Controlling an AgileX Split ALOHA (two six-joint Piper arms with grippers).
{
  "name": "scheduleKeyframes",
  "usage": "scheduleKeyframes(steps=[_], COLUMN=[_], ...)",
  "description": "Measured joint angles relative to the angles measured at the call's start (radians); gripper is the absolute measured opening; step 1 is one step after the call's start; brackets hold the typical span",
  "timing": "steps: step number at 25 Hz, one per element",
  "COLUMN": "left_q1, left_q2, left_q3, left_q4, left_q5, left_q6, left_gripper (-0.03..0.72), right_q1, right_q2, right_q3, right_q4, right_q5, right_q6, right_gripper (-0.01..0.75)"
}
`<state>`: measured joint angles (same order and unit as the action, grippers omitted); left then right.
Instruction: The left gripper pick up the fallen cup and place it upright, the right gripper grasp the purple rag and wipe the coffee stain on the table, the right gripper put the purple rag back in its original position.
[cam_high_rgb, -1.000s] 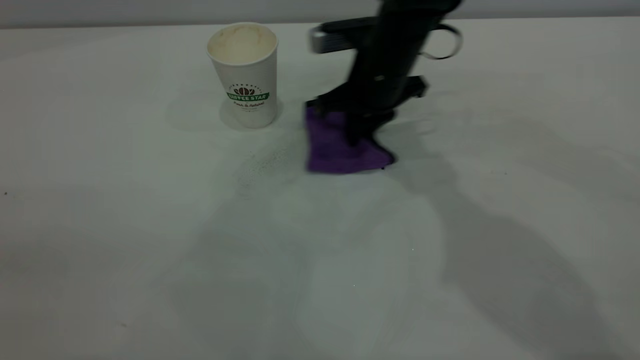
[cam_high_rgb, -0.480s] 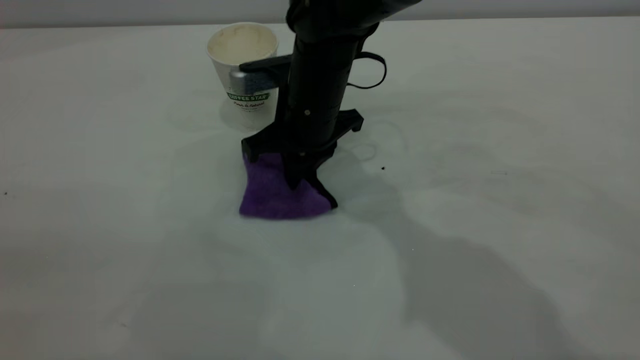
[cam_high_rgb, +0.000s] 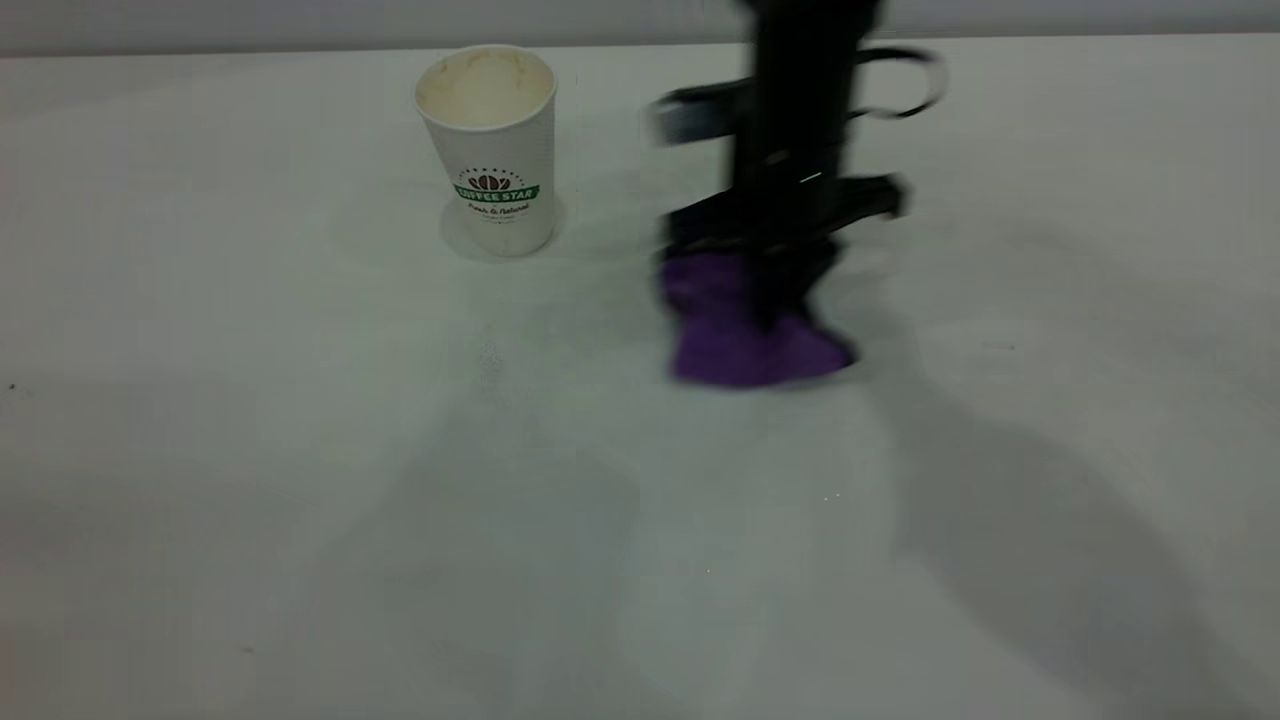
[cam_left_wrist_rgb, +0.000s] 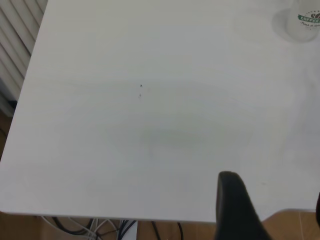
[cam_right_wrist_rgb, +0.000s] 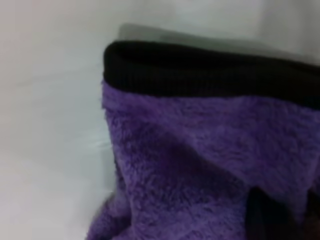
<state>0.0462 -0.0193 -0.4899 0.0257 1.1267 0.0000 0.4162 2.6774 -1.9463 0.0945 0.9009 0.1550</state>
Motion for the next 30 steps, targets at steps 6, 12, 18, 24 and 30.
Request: scheduleKeyframes(steps=[6,12,18,24,30], left_q1=[0.0,0.0,0.0,0.0,0.0], left_q2=[0.0,0.0,0.0,0.0,0.0], left_q3=[0.0,0.0,0.0,0.0,0.0], left_q4=[0.0,0.0,0.0,0.0,0.0], left_q5=[0.0,0.0,0.0,0.0,0.0], left_q6=[0.0,0.0,0.0,0.0,0.0], left_gripper=[0.451,0.451,0.451,0.451,0.451], right_q1=[-0.203,-0.325,-0.355,-0.355,-0.345], right_q2=[-0.002,-0.009,-0.112,-0.413,-0.795], right_q3=[0.0,0.0,0.012,0.015,0.146], right_q4=[-0.032,-0.065,-0.118,-0.107,-0.052], right_q5=[0.015,0.036,0.14,0.291,0.314], right_q6=[0.003,-0.042,-0.149,-0.199,-0.233], right_gripper=[0.098,0.322,0.706,0.726,0.726])
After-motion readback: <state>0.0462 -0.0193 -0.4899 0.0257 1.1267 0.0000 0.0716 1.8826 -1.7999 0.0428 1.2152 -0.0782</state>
